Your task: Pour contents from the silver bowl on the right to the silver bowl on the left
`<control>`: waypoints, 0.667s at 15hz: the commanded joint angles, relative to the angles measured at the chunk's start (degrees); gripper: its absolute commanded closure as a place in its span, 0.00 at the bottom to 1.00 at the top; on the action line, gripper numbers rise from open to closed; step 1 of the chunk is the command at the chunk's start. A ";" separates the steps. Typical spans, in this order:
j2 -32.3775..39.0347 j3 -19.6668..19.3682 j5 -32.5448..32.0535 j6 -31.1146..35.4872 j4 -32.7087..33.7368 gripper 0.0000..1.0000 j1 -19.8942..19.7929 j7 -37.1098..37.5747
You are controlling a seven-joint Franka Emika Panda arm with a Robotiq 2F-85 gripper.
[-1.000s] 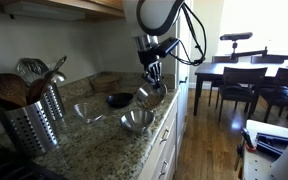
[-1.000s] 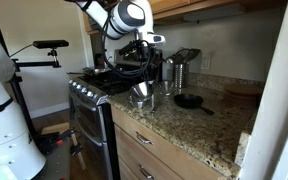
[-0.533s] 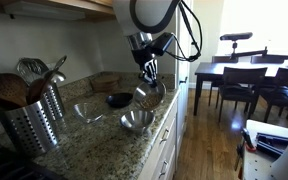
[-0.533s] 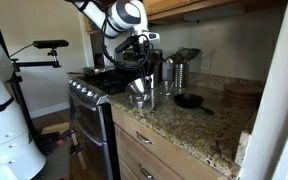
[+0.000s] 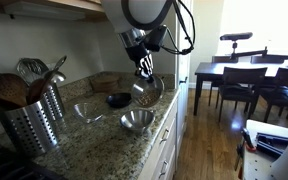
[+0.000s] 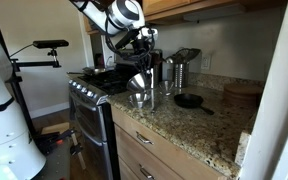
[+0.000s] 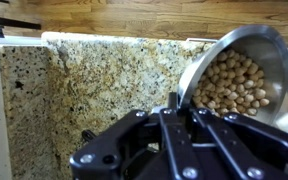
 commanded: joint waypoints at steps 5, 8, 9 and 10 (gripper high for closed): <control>7.21 0.96 -6.24 -6.01 6.59 0.92 3.57 1.70; 9.64 0.84 -8.16 -7.34 8.33 0.92 5.06 1.75; 10.24 0.80 -8.96 -7.93 8.89 0.92 5.53 1.88; 10.85 0.76 -10.08 -8.65 9.42 0.92 6.04 2.27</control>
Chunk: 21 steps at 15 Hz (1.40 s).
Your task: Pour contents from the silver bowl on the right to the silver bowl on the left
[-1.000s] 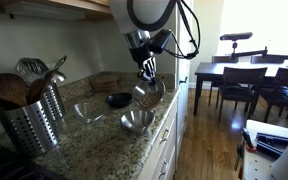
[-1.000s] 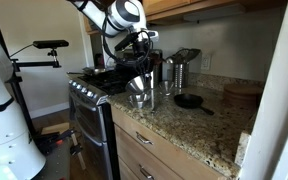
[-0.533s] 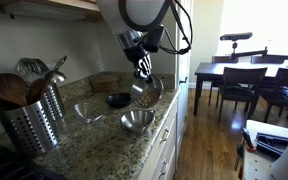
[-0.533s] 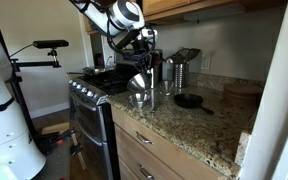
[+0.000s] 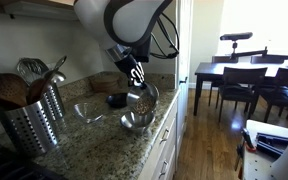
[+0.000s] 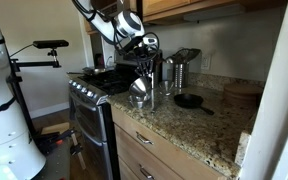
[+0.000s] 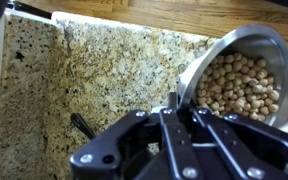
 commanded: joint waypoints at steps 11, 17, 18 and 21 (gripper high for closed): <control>4.07 0.03 -8.24 -10.02 6.66 0.92 5.11 3.61; 3.72 0.19 -8.37 -12.75 6.16 0.92 5.56 3.94; 3.70 0.21 -8.55 -13.11 6.09 0.92 5.61 4.05; 3.68 0.41 -9.43 -14.49 5.89 0.92 5.71 4.43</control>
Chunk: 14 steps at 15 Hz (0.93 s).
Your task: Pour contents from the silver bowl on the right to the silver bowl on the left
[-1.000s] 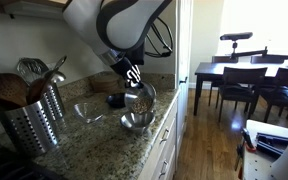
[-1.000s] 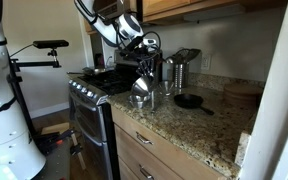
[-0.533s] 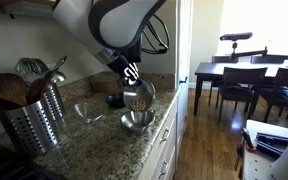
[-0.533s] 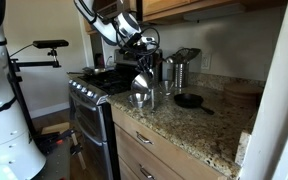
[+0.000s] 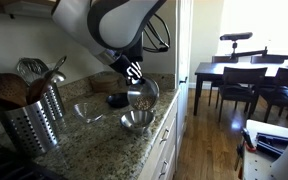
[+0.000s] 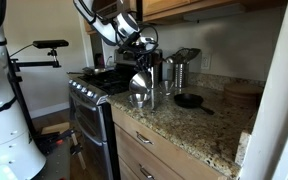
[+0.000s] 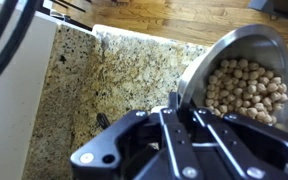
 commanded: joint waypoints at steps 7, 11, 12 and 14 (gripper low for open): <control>0.24 0.67 -3.04 -5.30 0.51 0.92 1.34 2.29; 0.87 1.25 -4.03 -6.76 0.82 0.92 1.68 2.02; 1.12 1.39 -4.38 -7.24 0.92 0.92 1.82 1.91; 1.66 1.57 -4.81 -7.96 1.12 0.92 2.16 1.72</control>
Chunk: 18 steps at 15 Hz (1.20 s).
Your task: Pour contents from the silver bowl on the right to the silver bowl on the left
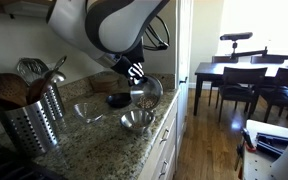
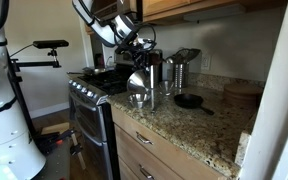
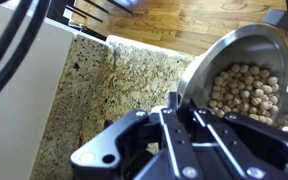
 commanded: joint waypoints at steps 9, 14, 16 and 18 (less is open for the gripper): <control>4.36 0.91 -5.02 -5.76 3.83 0.92 2.67 -0.38; 5.66 0.89 -6.75 -6.88 5.50 0.92 3.16 -0.41; 6.09 0.87 -6.98 -7.09 6.09 0.92 3.18 -0.43; 6.32 0.89 -7.20 -7.22 6.42 0.92 3.23 -0.46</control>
